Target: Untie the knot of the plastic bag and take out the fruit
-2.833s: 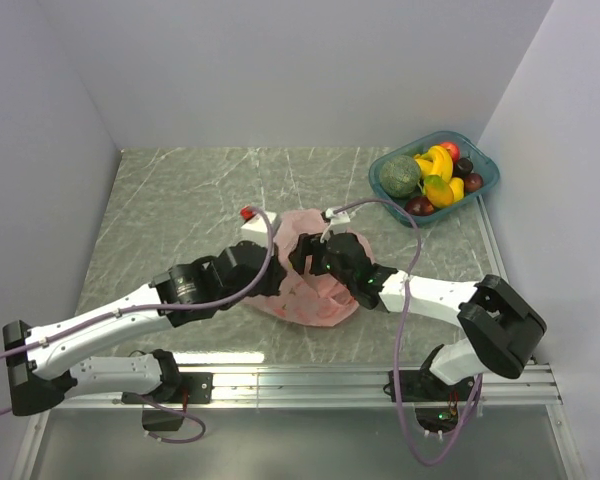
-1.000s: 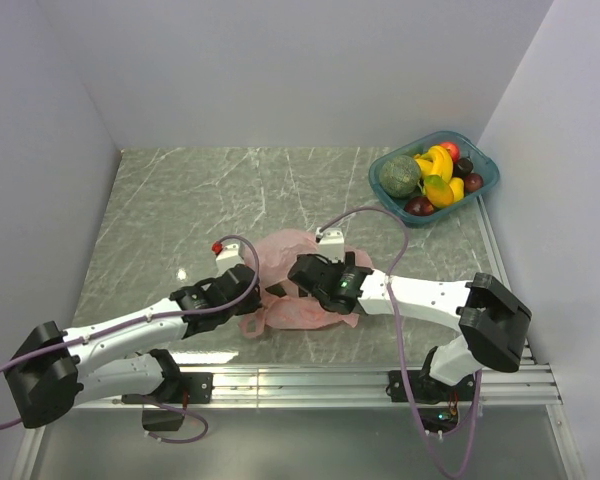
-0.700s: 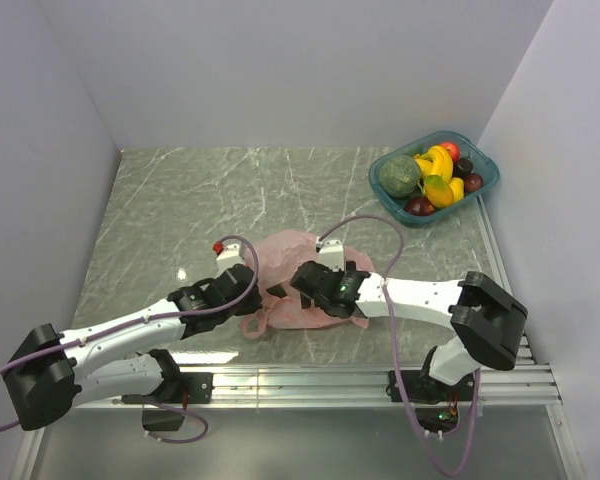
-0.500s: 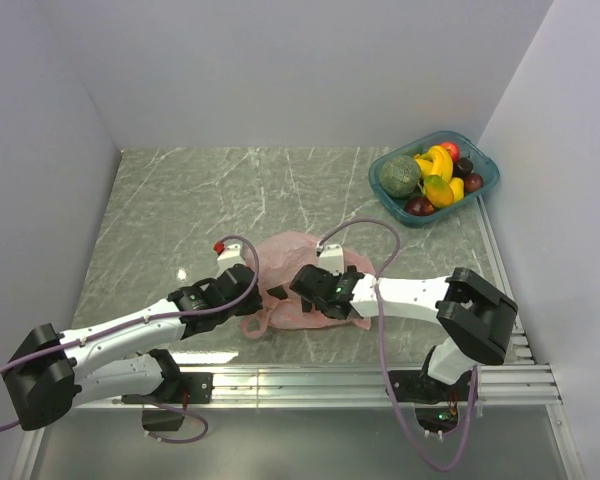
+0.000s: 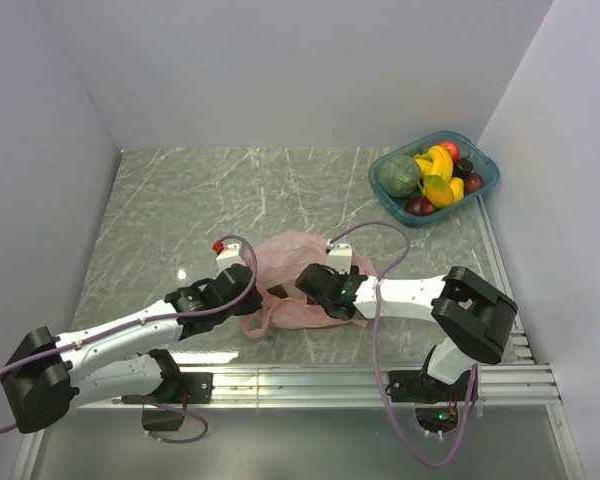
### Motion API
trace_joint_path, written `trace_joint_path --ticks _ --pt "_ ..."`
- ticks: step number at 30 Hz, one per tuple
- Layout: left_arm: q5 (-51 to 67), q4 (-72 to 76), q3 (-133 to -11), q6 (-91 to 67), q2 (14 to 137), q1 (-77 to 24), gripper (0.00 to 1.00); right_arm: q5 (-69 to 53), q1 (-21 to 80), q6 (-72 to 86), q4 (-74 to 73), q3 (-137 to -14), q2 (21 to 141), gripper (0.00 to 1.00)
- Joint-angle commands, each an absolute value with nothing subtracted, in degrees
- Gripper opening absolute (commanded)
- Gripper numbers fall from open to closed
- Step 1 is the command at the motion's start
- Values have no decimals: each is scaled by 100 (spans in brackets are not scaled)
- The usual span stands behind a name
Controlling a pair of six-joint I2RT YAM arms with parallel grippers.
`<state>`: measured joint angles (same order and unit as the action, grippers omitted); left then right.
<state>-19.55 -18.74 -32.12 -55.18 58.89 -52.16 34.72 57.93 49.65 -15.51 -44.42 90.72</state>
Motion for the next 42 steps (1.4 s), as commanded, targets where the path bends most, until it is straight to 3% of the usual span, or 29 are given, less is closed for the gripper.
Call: trace_joint_path --ticks 1,3,4,7,16,22,25,26,31,34,36,42 --pt "-1925 -1872 -3234 -5458 5853 -5212 0 3928 5783 5098 -1432 -4403 8957 42" --pt "-1916 -1889 -3269 -5449 5889 -5212 1 4008 5836 4958 -1564 -4465 8712 29" --pt "-1933 -1898 -3296 -5423 5897 -5212 0 4051 5888 4766 -1625 -4561 8606 16" --pt "-2021 -1986 -3401 -5318 5941 -5212 1 4070 6073 4230 -1574 -4649 8087 0" --pt "-2276 -2118 -3832 -4923 6328 -5098 1 2375 6108 2261 -309 -4526 6171 0" --pt "-2206 -2100 -4034 -4545 6504 -4817 1 2716 5365 1829 -702 -5026 5546 0" --pt "-2180 -2206 -4201 -4264 6565 -4589 1 1499 4400 1680 -572 -5045 5335 0" --pt "-2110 -2241 -4262 -4184 6600 -4518 0 102 4151 1609 -606 -5080 5335 0" --pt "-1811 -2548 -4877 -3807 6671 -4166 1 -790 3841 1328 -1097 -5203 5396 0" --pt "-1679 -2741 -5272 -3430 6855 -4026 1 -20 3736 1353 -1344 -5168 5388 0" --pt "-1522 -2830 -5501 -3122 6943 -3947 1 838 3289 1511 -1528 -5316 5466 0" --pt "-1336 -2778 -5415 -2505 6988 -3876 1 1924 1549 2142 -1627 -5966 6370 3"
